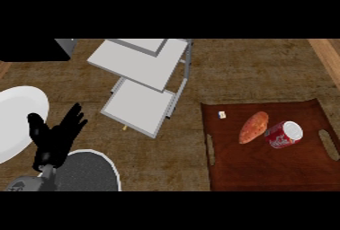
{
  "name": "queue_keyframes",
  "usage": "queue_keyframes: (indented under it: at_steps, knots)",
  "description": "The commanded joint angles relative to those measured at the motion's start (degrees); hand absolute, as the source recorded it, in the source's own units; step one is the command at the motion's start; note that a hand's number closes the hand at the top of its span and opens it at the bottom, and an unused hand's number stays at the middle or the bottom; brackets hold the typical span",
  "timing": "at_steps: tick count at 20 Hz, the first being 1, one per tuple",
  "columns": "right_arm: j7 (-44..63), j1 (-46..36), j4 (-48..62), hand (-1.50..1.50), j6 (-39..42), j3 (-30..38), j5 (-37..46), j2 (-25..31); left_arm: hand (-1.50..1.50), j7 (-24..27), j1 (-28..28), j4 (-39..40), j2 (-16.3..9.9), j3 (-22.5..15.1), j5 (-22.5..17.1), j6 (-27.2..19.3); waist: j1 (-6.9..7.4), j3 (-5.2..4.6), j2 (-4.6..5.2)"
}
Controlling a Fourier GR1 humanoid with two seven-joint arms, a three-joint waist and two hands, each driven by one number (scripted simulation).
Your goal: Pick the can from the tray and place it in the tiered shelf
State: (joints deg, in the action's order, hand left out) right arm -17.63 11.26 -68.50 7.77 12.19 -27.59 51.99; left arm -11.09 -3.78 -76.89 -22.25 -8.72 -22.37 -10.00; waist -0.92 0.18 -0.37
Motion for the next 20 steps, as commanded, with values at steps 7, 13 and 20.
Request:
queue_keyframes:
  at_steps: [7,13,20]
  knots:
    - [19.1,4.6,-21.9,-1.50,6.3,0.7,-3.7,9.9,0.00,-1.5,-0.5,2.2,2.0,0.0,1.2,-0.3,-0.10,-0.36,0.24]
    - [38.1,0.8,-31.0,-1.50,-4.8,-0.5,-1.2,12.3,0.00,-1.0,1.8,0.4,1.9,0.0,1.9,0.8,1.16,-0.29,0.40]
    - [57.4,-9.5,-38.2,-1.50,-14.5,-11.8,7.7,12.2,0.00,-4.0,-1.5,0.0,2.2,0.5,2.8,0.2,2.20,-0.26,0.56]
